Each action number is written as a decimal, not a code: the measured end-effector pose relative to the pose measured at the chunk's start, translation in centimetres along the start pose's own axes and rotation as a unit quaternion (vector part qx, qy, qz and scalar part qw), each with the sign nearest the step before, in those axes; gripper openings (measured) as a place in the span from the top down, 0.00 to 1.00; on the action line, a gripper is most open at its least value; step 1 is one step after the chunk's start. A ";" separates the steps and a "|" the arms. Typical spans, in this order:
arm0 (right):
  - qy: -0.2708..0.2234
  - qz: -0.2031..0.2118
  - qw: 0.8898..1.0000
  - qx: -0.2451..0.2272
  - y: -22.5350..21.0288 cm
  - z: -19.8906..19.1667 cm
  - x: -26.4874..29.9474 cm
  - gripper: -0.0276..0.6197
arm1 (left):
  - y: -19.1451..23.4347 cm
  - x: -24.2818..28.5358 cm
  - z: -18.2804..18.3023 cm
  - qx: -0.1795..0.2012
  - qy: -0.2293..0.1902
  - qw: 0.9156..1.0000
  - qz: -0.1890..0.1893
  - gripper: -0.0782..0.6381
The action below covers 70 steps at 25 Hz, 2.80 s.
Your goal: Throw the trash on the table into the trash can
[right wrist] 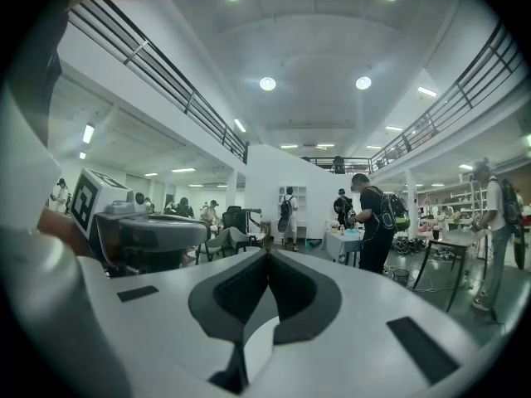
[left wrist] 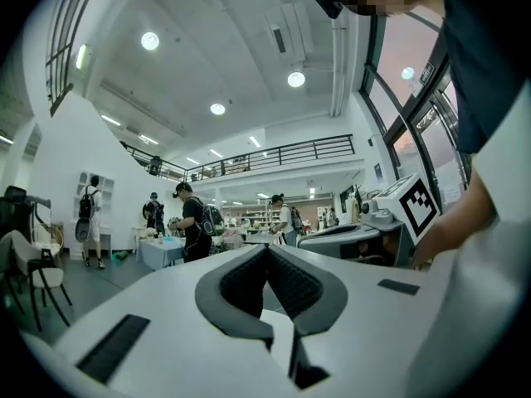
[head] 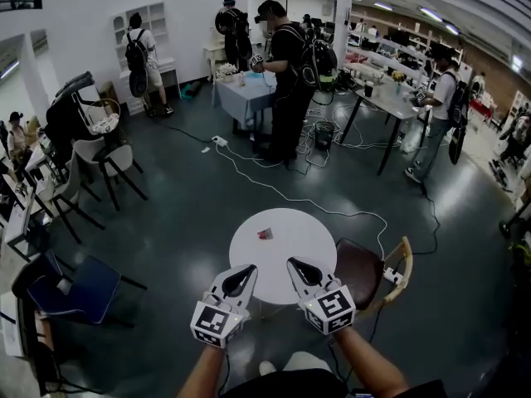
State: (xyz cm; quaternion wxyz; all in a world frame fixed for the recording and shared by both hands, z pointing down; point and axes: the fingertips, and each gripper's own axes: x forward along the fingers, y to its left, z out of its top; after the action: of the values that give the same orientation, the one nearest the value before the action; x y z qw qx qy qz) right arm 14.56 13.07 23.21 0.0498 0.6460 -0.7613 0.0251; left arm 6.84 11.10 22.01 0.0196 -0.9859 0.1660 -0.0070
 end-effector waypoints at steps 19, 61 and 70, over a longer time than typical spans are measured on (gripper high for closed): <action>0.016 0.005 1.000 0.011 -7.3 -2.5 4.7 0.93 | 3.1 8.0 -4.0 -0.028 0.027 0.999 -0.003 0.87; 0.152 0.054 0.981 0.112 -23.0 -27.6 23.3 0.93 | 16.7 30.8 -36.6 -0.094 0.224 0.970 -0.012 0.87; 0.160 0.038 0.978 0.130 -24.9 -31.1 25.3 0.93 | 20.3 34.6 -43.1 -0.088 0.265 0.960 -0.007 0.67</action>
State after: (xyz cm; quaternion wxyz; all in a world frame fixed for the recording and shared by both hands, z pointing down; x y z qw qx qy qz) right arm 36.43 -12.66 56.25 0.0856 0.6053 -0.7575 0.2291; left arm 32.02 -20.91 64.47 -0.1124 -0.9477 0.1580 -0.2535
